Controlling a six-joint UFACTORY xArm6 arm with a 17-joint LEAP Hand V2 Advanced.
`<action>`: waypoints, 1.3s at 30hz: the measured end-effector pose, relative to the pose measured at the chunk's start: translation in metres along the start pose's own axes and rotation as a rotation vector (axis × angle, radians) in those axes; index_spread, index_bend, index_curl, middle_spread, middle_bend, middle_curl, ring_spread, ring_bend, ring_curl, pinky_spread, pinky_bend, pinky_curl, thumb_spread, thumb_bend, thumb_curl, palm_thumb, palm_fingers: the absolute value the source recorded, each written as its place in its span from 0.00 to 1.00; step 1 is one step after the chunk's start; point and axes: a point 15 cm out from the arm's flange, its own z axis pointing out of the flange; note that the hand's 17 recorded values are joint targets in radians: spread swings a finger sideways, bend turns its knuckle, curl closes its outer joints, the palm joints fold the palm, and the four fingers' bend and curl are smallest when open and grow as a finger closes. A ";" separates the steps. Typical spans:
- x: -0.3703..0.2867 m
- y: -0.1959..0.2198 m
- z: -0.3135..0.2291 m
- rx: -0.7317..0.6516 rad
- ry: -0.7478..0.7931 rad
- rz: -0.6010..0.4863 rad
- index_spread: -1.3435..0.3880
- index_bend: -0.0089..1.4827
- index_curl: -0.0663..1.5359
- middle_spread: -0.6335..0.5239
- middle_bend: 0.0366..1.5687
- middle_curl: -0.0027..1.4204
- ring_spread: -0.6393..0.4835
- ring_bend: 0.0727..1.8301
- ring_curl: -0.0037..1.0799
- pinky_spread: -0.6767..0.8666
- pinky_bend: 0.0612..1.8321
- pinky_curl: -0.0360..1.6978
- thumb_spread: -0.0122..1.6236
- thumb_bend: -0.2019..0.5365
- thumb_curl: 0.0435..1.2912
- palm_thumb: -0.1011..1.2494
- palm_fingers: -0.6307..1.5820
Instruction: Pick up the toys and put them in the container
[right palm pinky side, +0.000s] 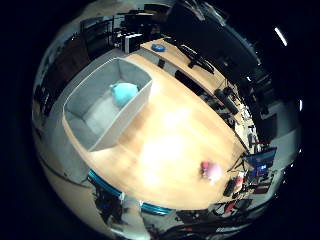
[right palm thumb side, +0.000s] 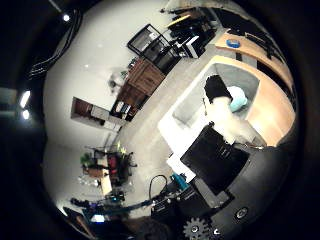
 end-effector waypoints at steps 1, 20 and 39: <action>0.003 0.001 -0.002 0.003 0.004 0.008 0.40 0.20 0.29 0.19 0.12 0.24 0.24 0.40 0.28 0.60 0.27 0.10 0.58 0.23 0.40 0.53 0.52; 0.095 0.042 -0.046 0.053 0.174 0.232 0.41 0.15 0.28 0.20 0.10 0.22 0.24 0.39 0.25 0.61 0.25 0.07 0.59 0.24 0.40 0.50 0.52; 0.168 0.117 -0.045 -0.039 0.232 0.548 0.42 0.16 0.29 0.23 0.09 0.21 0.26 0.38 0.23 0.63 0.23 0.05 0.60 0.24 0.40 0.51 0.52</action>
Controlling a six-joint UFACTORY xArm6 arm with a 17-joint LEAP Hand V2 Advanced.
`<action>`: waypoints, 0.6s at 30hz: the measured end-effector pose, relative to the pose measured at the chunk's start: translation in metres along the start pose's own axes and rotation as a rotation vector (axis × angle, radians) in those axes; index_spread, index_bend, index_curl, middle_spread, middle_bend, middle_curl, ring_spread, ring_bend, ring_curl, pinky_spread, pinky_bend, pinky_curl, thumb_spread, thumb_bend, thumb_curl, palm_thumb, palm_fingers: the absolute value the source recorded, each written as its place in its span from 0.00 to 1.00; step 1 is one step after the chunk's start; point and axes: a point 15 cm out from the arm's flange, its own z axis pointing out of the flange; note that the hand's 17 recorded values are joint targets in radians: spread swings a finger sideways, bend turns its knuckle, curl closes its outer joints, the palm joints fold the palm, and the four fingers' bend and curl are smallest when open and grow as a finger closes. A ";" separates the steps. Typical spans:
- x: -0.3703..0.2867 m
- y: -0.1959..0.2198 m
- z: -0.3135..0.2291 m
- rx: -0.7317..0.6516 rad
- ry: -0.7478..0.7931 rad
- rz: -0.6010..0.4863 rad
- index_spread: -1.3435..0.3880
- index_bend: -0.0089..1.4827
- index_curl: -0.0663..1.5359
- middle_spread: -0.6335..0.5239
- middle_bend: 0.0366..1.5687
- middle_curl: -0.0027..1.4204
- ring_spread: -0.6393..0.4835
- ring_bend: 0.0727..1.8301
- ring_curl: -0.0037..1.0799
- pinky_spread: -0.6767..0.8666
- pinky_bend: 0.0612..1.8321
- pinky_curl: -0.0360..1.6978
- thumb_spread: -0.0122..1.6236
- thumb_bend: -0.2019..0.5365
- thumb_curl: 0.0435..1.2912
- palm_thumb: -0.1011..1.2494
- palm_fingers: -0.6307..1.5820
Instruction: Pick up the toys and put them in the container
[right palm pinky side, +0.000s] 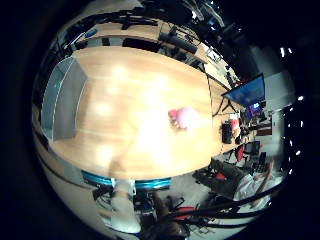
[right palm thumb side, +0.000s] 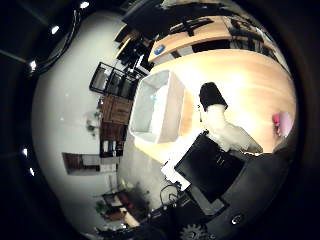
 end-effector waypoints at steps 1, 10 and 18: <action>0.002 0.002 0.000 -0.007 0.006 0.005 0.42 0.16 0.29 0.23 0.09 0.21 0.26 0.38 0.23 0.63 0.24 0.05 0.60 0.24 0.40 0.51 0.52; 0.007 0.011 -0.004 -0.017 0.017 0.023 0.42 0.15 0.29 0.23 0.09 0.20 0.26 0.38 0.22 0.63 0.24 0.05 0.60 0.24 0.40 0.51 0.52; 0.007 0.011 0.005 -0.027 0.007 0.030 0.43 0.14 0.29 0.24 0.09 0.20 0.27 0.37 0.22 0.63 0.24 0.06 0.60 0.24 0.39 0.51 0.51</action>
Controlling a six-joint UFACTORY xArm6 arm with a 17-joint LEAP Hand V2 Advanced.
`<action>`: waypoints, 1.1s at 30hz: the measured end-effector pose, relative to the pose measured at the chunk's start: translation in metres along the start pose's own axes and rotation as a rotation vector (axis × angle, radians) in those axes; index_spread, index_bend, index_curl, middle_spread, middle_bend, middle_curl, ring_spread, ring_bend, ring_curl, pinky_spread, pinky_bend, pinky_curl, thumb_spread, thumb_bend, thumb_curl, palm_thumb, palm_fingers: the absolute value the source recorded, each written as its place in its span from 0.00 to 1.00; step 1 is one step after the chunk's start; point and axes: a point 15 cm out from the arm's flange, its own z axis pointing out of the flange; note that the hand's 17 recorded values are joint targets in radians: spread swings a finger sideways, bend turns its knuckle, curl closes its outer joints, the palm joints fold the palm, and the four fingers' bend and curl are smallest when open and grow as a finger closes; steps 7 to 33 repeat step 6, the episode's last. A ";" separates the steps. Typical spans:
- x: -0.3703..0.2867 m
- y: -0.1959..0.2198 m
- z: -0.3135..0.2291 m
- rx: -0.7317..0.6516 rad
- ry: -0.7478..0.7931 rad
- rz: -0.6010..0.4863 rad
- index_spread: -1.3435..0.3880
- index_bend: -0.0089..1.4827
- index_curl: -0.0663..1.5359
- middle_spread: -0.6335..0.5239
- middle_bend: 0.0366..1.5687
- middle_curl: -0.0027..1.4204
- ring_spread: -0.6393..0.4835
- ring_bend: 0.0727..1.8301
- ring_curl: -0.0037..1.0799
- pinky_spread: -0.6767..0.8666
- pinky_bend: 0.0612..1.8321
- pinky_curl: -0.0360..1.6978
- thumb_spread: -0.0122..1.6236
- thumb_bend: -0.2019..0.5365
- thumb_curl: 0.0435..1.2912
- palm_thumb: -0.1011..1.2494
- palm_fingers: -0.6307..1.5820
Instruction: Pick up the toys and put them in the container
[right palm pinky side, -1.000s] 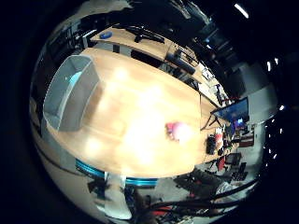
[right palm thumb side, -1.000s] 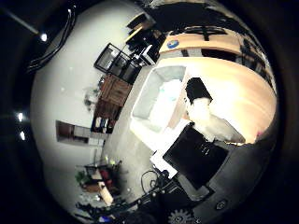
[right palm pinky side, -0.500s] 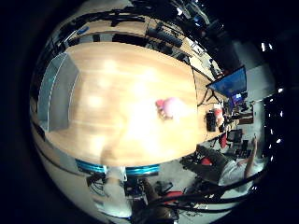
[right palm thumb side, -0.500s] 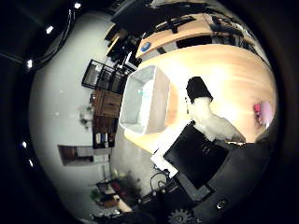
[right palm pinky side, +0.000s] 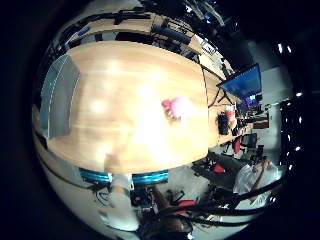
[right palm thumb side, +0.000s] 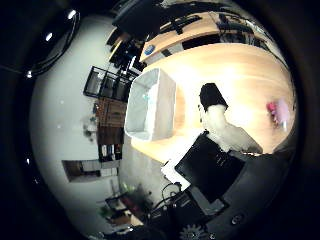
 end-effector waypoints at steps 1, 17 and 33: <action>0.000 0.000 0.000 0.000 -0.001 0.001 0.43 0.14 0.29 0.24 0.09 0.20 0.27 0.37 0.22 0.63 0.24 0.06 0.60 0.24 0.39 0.51 0.51; -0.003 -0.001 -0.002 0.007 -0.004 -0.014 0.42 0.15 0.30 0.24 0.09 0.19 0.27 0.38 0.22 0.63 0.23 0.05 0.60 0.24 0.39 0.51 0.51; -0.003 -0.001 -0.002 0.007 -0.004 -0.014 0.42 0.15 0.30 0.24 0.09 0.19 0.27 0.38 0.22 0.63 0.23 0.05 0.60 0.24 0.39 0.51 0.51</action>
